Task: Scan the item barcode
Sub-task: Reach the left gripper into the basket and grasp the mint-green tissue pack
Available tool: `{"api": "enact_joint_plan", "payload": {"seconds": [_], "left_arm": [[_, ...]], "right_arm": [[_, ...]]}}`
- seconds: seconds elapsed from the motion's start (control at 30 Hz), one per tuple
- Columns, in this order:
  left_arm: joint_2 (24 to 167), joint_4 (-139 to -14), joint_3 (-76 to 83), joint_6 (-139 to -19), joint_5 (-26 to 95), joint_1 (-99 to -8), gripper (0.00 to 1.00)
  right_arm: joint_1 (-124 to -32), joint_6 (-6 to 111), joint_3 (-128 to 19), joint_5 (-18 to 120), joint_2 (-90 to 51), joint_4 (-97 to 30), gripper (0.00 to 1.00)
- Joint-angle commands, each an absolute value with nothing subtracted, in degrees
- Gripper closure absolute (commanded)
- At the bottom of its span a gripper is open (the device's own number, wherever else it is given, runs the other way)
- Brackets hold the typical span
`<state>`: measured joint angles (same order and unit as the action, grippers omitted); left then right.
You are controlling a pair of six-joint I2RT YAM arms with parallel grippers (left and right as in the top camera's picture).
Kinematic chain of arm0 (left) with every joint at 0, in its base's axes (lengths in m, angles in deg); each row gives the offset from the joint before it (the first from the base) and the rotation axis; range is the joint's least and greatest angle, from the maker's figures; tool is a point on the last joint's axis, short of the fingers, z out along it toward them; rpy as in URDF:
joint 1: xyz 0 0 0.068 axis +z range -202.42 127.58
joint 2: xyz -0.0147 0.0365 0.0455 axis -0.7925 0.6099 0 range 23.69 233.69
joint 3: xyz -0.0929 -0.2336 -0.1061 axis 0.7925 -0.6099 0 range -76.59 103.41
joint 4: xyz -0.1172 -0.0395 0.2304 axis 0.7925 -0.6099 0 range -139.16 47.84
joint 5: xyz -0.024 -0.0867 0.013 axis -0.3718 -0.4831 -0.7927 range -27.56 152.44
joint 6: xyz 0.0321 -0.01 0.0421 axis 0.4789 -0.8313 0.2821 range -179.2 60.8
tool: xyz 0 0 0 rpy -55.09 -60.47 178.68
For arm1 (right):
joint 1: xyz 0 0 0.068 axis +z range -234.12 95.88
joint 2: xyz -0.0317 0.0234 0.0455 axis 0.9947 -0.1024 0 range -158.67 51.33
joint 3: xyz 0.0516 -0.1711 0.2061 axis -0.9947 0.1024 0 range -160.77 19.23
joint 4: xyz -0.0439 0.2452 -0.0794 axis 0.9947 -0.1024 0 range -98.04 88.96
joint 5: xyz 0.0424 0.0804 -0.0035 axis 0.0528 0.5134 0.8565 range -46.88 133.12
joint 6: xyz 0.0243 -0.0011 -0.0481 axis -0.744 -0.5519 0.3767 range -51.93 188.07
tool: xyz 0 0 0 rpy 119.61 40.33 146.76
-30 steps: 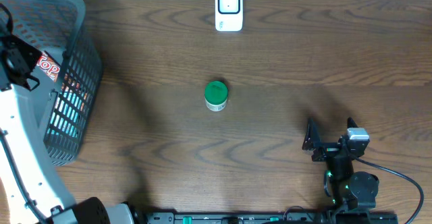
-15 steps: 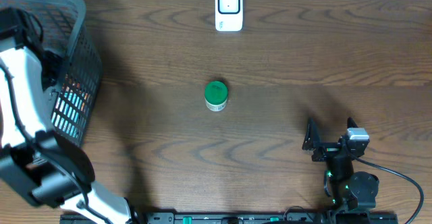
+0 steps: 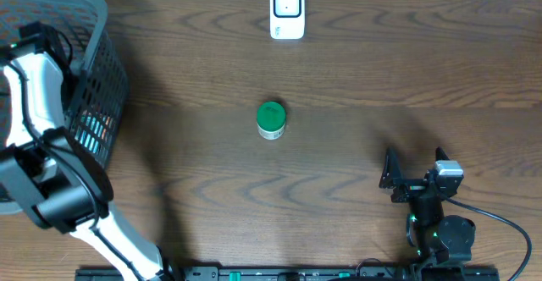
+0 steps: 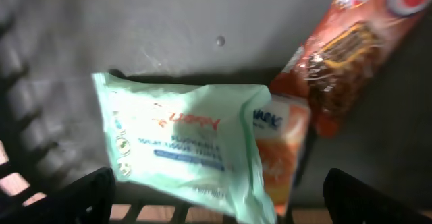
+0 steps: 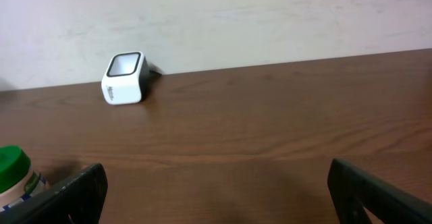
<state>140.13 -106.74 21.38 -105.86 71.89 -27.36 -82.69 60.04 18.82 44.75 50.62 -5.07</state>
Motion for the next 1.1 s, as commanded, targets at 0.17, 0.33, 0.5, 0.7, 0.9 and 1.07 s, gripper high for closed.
{"api": "enact_joint_plan", "payload": {"seconds": [0.17,0.33,0.5,0.7,0.9,1.07], "left_arm": [[147.8,-106.4,21.1,-107.5,71.9,-27.4,0.0],[148.5,-108.3,21.1,-107.3,71.3,-27.5,0.79],[147.8,-111.5,21.5,-105.3,70.4,-27.4,0.93],[137.9,-113.5,26.9,-103.2,70.6,-25.9,0.93],[123.2,-111.0,29.7,-102.4,72.5,-24.0,0.92],[114.3,-108.9,29.7,-100.6,75.8,-23.8,0.93]], "right_arm": [[-82.3,60.0,18.9,44.5,50.9,-5.3,0.01],[-82.3,60.0,18.9,44.5,50.9,-5.3,0.01],[-82.3,60.0,18.9,44.5,50.9,-5.3,0.01],[-82.3,60.0,18.9,44.5,50.9,-5.3,0.01],[-82.3,60.0,18.9,44.5,50.9,-5.3,0.01],[-82.3,60.0,18.9,44.5,50.9,-5.3,0.01]]}}
